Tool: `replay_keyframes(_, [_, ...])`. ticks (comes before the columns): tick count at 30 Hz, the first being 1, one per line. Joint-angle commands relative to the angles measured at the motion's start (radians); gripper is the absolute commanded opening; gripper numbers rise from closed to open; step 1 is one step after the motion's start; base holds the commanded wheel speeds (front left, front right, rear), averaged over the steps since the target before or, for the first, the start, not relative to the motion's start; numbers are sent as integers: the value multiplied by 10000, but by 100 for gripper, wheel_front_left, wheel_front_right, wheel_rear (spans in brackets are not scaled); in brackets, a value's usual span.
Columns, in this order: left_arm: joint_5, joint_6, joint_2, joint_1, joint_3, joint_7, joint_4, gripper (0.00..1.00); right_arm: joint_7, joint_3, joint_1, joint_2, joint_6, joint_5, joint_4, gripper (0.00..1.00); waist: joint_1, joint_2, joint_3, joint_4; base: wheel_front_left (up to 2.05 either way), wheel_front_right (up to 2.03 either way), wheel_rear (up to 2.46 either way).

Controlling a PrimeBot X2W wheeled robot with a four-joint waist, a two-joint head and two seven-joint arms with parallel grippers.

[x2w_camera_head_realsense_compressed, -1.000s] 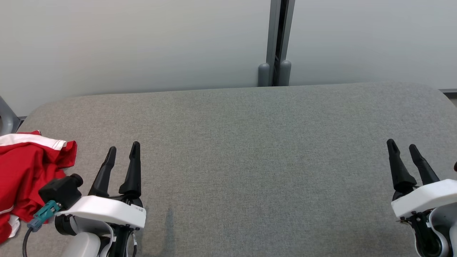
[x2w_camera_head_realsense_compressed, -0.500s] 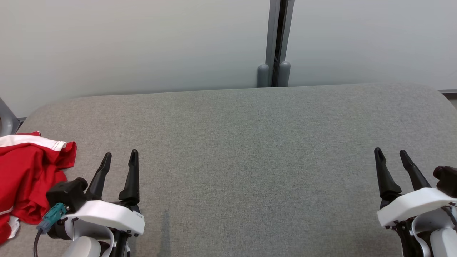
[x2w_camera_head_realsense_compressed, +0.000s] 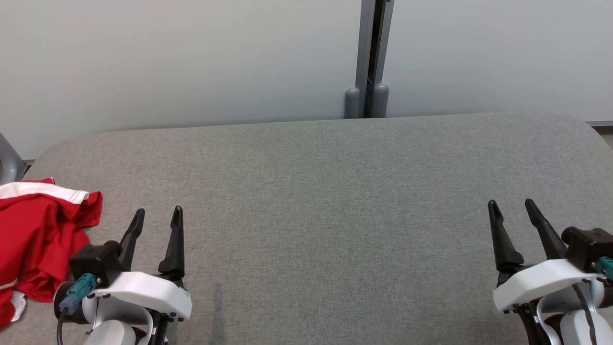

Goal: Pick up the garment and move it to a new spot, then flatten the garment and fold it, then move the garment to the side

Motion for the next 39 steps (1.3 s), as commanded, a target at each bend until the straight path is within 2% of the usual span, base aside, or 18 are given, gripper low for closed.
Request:
replay_keyframes(1, [178,47,99,24,14,25,-25,100,-145,25,11,-47,0,-213,-117,100,0,0,-1,-11,0,0,0])
replay_keyframes(18, [898,276,212,50,87,109,-33,100,-685,164,282,144,0,-861,-265,100,0,0,-46,-69,0,0,0])
replay_keyframes(39, [1368,226,421,-38,-95,440,52,100,-944,403,389,203,0,-1406,-43,100,0,0,-138,-17,0,0,0])
